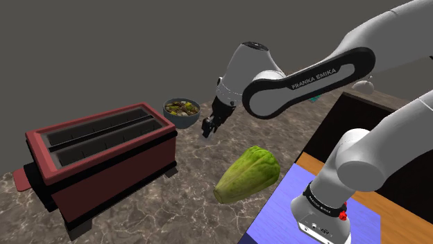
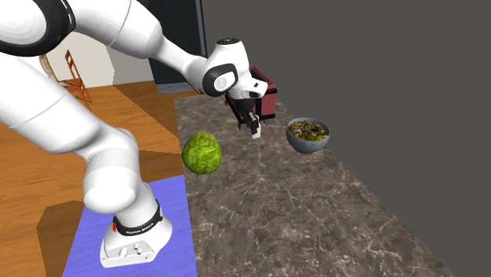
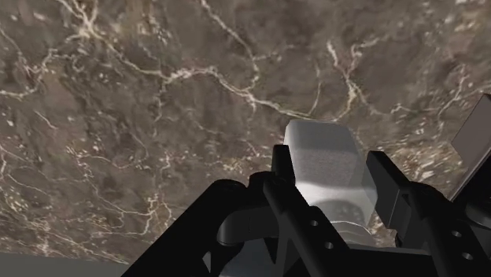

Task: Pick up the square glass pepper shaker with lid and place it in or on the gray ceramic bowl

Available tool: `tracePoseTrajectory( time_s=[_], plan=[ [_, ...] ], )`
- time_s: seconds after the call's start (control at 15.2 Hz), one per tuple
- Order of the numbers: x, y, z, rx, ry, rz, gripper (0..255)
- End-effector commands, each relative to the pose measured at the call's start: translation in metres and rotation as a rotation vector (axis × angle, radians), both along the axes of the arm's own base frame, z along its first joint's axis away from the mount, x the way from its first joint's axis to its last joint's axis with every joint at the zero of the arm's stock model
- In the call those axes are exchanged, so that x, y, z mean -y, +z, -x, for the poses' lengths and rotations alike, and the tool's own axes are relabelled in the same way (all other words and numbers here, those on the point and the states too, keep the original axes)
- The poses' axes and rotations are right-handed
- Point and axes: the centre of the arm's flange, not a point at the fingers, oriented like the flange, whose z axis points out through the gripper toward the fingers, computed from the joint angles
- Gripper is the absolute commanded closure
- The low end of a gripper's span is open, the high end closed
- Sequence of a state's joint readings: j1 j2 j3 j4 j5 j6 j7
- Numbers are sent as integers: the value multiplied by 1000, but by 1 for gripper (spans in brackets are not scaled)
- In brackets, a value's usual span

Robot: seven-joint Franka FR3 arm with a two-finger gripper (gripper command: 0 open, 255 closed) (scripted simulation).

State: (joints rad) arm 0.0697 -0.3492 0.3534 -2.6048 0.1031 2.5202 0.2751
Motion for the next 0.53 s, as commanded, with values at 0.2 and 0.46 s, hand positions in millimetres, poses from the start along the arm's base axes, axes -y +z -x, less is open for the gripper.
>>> tracePoseTrajectory(
  time_s=[0.2,0.46],
  plan=[
    [-1,27,-1,-1,0,0,255],
    [-1,49,-1,-1,0,0,255]
  ],
)
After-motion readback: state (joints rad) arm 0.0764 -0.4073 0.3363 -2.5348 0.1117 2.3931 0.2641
